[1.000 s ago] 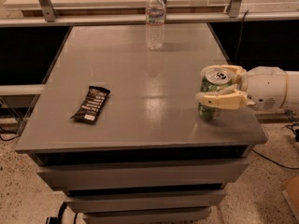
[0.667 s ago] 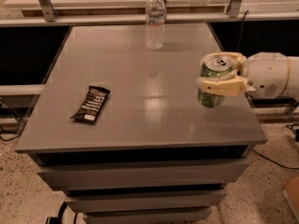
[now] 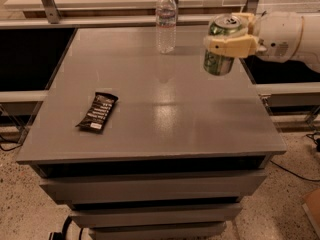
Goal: Move green can near water bottle
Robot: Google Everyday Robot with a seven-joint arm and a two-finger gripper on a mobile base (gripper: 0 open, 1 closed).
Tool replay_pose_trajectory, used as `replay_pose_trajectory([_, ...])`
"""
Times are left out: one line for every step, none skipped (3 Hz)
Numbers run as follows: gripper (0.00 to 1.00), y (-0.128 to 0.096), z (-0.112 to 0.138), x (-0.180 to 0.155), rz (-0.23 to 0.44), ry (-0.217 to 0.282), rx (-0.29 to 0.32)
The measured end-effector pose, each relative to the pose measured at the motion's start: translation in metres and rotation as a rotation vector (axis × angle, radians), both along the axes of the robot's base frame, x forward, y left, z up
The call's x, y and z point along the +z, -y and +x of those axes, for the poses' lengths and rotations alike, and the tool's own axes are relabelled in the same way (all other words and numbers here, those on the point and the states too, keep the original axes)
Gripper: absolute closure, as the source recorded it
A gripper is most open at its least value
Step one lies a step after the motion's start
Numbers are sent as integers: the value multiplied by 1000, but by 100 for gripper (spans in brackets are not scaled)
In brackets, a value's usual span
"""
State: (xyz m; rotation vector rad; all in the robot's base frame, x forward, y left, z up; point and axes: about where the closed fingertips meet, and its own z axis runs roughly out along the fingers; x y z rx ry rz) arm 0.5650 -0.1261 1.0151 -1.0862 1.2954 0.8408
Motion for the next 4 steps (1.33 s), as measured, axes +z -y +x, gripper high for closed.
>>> replay_pose_trajectory([100,-22,33,25,36,-18,-27])
replay_pose_trajectory([100,-42,68,35,56,-65,-72])
replay_pose_trajectory([100,-47,67,35,59,-69,-63])
replay_pose_trajectory([100,-49,66,36,52,-60,-77])
